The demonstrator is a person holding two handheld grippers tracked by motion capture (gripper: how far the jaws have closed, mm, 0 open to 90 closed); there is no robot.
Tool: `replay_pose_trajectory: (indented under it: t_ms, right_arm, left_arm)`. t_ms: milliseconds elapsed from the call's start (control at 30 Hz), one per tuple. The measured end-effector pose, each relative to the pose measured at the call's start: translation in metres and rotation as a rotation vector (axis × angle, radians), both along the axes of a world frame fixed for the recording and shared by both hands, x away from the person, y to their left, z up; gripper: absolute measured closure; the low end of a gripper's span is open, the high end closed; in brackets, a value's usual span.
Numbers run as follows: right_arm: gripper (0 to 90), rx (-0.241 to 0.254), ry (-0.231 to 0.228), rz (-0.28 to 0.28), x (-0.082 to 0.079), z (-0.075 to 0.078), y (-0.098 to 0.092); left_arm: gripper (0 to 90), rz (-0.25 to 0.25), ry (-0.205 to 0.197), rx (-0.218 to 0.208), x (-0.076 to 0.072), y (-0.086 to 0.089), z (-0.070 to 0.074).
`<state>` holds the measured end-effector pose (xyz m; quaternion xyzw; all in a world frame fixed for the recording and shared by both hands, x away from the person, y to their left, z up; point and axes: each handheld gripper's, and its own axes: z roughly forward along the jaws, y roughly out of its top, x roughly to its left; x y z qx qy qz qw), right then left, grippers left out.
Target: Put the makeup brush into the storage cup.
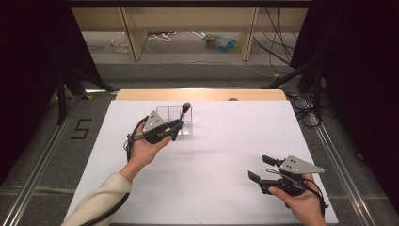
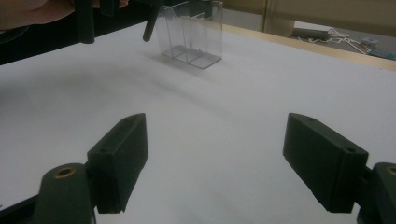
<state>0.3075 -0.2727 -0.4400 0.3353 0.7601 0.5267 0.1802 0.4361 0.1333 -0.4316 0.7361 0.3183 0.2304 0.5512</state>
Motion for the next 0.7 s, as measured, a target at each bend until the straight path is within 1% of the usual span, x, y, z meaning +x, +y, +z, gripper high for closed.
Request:
replay_pose_trajectory:
  t_ms: [267, 300, 333, 367, 400, 433, 467, 500, 533, 567, 633, 667, 700]
  right_arm:
    - [23.2, 0.001, 0.001, 0.000, 0.0001, 0.0000, 0.0000]
    - [23.2, -0.005, -0.018, 0.000, 0.0009, -0.0002, -0.0005]
    - [23.2, -0.006, -0.019, -0.001, 0.0009, -0.0002, -0.0006]
    - [23.3, -0.006, -0.029, -0.001, 0.0016, -0.0003, -0.0007]
    - [23.2, -0.014, -0.028, -0.003, 0.0015, 0.0001, -0.0013]
    - [23.2, -0.014, 0.002, -0.003, -0.0002, 0.0008, -0.0012]
    - [23.2, -0.023, -0.009, -0.003, 0.0002, 0.0010, -0.0019]
    - [23.2, -0.004, -0.005, -0.002, 0.0003, 0.0001, -0.0006]
    - [23.2, 0.001, 0.000, -0.001, 0.0001, 0.0000, -0.0001]
    - [23.2, -0.015, 0.003, -0.004, -0.0004, 0.0009, -0.0012]
    - [23.2, 0.001, -0.001, 0.000, 0.0000, 0.0000, -0.0002]
    - [23.2, -0.020, 0.006, -0.004, -0.0006, 0.0012, -0.0015]
    - [23.2, -0.020, 0.006, -0.004, -0.0006, 0.0012, -0.0015]
  left_arm:
    - [78.9, 0.003, -0.006, -0.007, 0.0013, -0.0004, 0.0022]
    - [78.9, 0.000, -0.009, -0.006, 0.0016, -0.0007, 0.0022]
    - [78.9, 0.003, -0.006, -0.009, 0.0015, -0.0014, 0.0022]
    - [78.9, 0.003, -0.011, -0.006, 0.0017, -0.0015, 0.0024]
    - [78.9, 0.003, -0.011, -0.005, 0.0018, -0.0018, 0.0025]
    - [78.9, 0.005, -0.011, -0.005, 0.0018, -0.0022, 0.0027]
    - [78.9, 0.005, -0.012, -0.005, 0.0019, -0.0025, 0.0029]
    - [78.9, 0.005, -0.013, -0.006, 0.0020, -0.0027, 0.0031]
    - [78.9, 0.003, -0.014, -0.006, 0.0022, -0.0029, 0.0034]
    - [78.9, 0.002, -0.015, -0.005, 0.0023, -0.0030, 0.0038]
    - [78.9, 0.002, -0.018, -0.009, 0.0027, -0.0036, 0.0044]
    - [78.8, 0.003, -0.019, -0.010, 0.0030, -0.0036, 0.0047]
    - [78.9, 0.003, -0.019, -0.010, 0.0030, -0.0036, 0.0047]
